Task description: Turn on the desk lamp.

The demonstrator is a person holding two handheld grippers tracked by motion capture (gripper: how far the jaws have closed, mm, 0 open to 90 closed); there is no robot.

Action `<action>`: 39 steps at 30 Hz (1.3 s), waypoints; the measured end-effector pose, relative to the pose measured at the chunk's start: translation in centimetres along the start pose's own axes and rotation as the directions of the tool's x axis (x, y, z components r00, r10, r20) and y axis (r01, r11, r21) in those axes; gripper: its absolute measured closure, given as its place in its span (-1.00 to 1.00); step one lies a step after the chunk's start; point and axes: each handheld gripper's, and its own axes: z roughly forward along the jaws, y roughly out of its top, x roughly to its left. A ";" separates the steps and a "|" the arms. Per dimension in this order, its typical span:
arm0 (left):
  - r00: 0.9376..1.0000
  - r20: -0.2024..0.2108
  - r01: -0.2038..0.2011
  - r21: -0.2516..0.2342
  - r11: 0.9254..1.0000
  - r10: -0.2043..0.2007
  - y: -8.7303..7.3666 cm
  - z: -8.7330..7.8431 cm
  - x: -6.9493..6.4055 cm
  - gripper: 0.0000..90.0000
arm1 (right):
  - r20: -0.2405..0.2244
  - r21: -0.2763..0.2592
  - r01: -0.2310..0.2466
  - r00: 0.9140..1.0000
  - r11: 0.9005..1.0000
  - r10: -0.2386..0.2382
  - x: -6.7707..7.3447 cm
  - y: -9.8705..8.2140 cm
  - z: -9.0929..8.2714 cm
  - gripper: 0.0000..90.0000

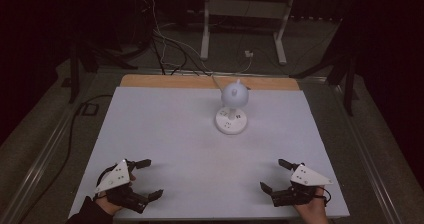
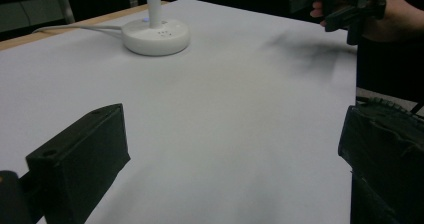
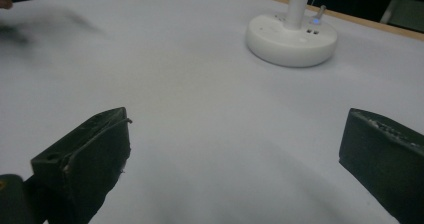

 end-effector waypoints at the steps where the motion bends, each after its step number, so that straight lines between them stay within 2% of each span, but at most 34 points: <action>1: 1.000 0.002 0.001 -0.005 1.000 -0.001 0.0 0.0 0.0 -0.99 | -0.002 -0.008 -0.008 1.000 1.000 0.008 0.0 0.1 -0.1 -1.00; 4: 1.000 0.001 0.007 -0.012 1.000 -0.007 0.0 -0.1 0.1 -0.99 | -0.006 -0.019 -0.011 1.000 1.000 0.011 0.1 0.2 -0.2 -1.00; 12: 1.000 0.001 0.008 -0.003 1.000 -0.008 0.0 0.0 0.2 -0.99 | -0.007 0.042 -0.001 1.000 0.999 0.001 0.4 0.0 0.2 -1.00; 18: 1.000 0.004 0.009 0.000 1.000 -0.009 0.0 0.1 0.2 -0.99 | -0.003 0.060 -0.020 1.000 0.998 0.020 0.6 0.2 0.2 -1.00; 25: 1.000 0.003 0.011 -0.007 1.000 -0.011 0.1 0.1 0.2 -0.99 | 0.007 0.080 0.000 1.000 0.997 0.000 1.0 0.5 0.2 -1.00; 28: 1.000 0.004 0.010 -0.001 1.000 -0.010 0.0 0.1 0.1 -0.99 | 0.000 0.089 -0.022 1.000 0.996 0.022 1.0 0.8 0.0 -1.00; 32: 1.000 0.002 0.012 -0.007 1.000 -0.012 0.1 0.1 0.2 -0.99 | 0.000 0.106 -0.015 1.000 0.994 0.015 1.1 1.1 0.0 -1.00; 34: 1.000 0.003 0.011 -0.006 1.000 -0.011 0.1 0.1 0.2 -0.99 | -0.008 0.121 -0.027 1.000 0.992 0.028 1.1 1.3 0.1 -1.00; 39: 1.000 0.002 0.012 -0.008 1.000 -0.012 0.1 0.0 0.2 -0.99 | -0.019 0.122 -0.046 0.999 0.992 0.048 1.2 1.7 -0.1 -1.00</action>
